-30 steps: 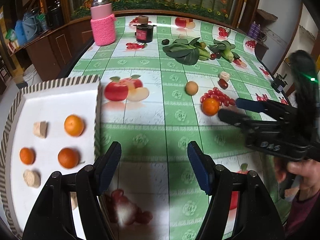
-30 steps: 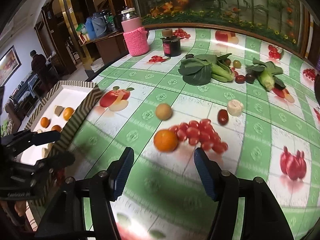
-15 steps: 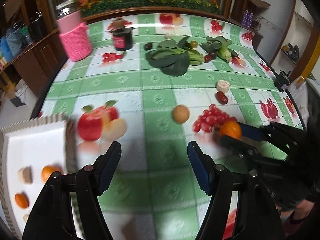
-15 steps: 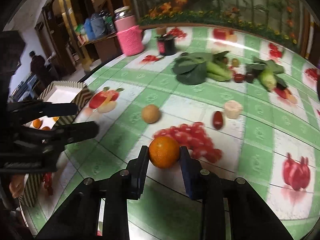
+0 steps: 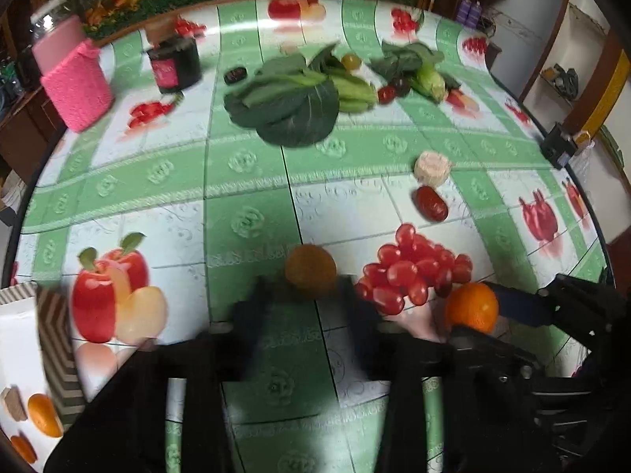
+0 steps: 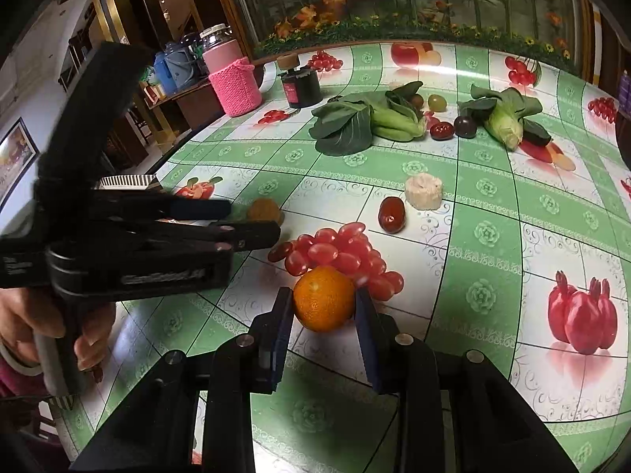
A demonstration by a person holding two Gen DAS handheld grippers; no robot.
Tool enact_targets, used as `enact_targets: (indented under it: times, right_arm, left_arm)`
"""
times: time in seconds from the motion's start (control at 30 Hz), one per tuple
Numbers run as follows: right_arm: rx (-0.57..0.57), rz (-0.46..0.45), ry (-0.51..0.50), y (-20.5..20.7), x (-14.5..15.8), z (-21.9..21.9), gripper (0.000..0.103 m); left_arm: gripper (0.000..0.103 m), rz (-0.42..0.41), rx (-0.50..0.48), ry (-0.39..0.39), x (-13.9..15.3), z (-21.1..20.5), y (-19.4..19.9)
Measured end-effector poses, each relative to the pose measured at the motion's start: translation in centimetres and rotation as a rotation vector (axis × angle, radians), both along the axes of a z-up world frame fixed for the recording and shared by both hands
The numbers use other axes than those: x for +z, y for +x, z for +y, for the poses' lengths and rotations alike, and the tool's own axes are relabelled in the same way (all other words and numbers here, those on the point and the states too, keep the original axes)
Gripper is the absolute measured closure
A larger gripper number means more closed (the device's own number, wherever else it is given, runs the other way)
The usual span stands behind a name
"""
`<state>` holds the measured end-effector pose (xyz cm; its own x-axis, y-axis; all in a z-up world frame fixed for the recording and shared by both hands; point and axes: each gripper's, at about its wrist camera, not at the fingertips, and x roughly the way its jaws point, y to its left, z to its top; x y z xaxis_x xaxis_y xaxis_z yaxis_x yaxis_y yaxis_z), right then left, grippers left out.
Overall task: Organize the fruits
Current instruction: 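Grasp a brown ball with the left tool while the right tool grasps an orange, then carry the brown ball and the orange over the white tray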
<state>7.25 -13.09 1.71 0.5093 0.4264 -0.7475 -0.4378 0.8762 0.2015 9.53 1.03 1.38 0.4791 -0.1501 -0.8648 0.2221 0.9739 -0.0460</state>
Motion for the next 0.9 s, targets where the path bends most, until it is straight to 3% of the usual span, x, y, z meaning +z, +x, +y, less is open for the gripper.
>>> enact_targets:
  times: [0.23,0.9]
  right_arm:
    - [0.008,0.006,0.002,-0.2,0.0,0.2,0.071]
    - [0.031,-0.030,0.001,-5.8,1.7,2.8,0.071]
  left_arm:
    - [0.081,-0.007,0.018,-0.014,0.4,0.7,-1.0]
    - [0.081,-0.105,0.100,0.009,3.3,3.0,-10.2]
